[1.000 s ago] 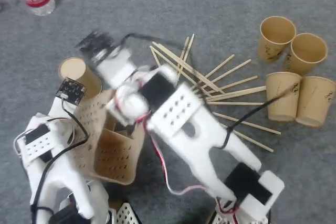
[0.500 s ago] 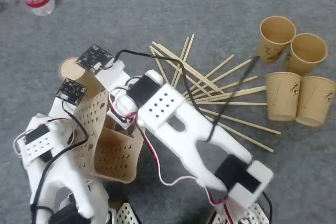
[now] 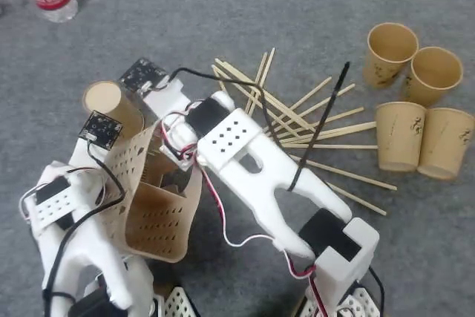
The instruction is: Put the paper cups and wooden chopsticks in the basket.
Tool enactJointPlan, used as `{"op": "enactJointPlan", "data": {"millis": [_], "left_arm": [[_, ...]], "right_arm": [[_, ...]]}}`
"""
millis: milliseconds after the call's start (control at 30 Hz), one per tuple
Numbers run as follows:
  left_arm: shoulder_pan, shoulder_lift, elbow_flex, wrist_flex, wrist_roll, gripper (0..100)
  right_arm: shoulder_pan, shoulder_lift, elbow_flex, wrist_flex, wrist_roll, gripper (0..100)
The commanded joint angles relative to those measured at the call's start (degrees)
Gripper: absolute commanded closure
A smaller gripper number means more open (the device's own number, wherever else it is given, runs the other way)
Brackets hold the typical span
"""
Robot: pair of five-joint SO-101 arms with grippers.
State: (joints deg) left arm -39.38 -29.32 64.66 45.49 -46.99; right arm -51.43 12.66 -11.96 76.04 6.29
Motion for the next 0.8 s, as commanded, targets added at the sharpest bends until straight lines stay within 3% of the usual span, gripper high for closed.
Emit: {"op": "enactJointPlan", "data": {"millis": [0,100,400,500,667,767], "left_arm": [[0.3,-0.5,-1.1,-0.1,0.0,99],[0.3,-0.5,-2.1,-0.2,1.8,99],[1.9,-0.4,-17.5,0.1,27.3,99],[3.1,-0.5,-19.5,0.0,40.5,99],[3.0,-0.5,-22.3,-0.3,70.7,99],[3.3,-0.5,-23.8,-0.3,82.2,98]], "right_arm": [[-1.0,-3.3,-1.0,1.5,0.4,99.1],[-1.0,-6.2,-1.0,2.4,0.7,99.2],[1.5,-7.3,-0.3,5.8,0.4,99.2],[2.9,-7.5,-0.4,6.9,0.6,99.2],[4.4,-7.5,-0.4,7.4,0.4,99.2],[5.0,-7.6,-0.4,8.4,0.3,99.2]]}}
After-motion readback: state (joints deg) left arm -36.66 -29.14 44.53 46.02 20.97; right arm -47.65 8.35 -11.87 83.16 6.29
